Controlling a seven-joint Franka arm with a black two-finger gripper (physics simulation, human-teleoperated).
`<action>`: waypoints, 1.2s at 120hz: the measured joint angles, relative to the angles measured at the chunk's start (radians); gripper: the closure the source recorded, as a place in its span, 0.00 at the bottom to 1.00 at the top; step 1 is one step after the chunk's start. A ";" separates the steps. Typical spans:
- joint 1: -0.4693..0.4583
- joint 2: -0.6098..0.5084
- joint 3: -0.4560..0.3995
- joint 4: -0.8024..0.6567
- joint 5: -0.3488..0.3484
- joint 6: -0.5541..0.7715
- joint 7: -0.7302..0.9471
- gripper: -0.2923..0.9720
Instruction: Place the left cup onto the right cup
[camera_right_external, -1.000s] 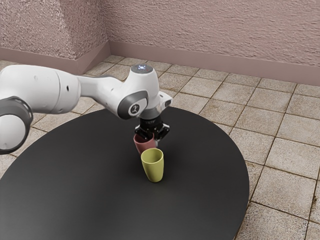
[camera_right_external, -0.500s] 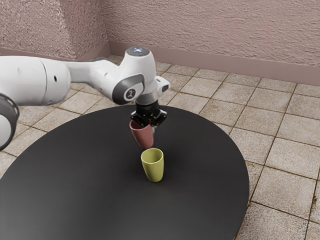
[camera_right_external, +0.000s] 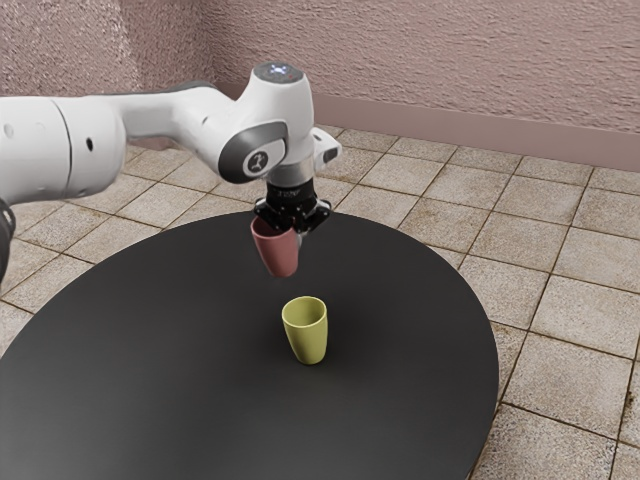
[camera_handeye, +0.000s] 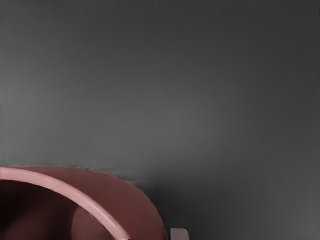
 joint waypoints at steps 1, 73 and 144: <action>0.000 -0.001 -0.001 0.000 0.000 -0.001 0.000 0.85; -0.004 -0.056 -0.091 -0.001 0.002 -0.085 -0.032 0.85; -0.004 -0.121 -0.165 -0.082 0.000 -0.153 -0.158 0.85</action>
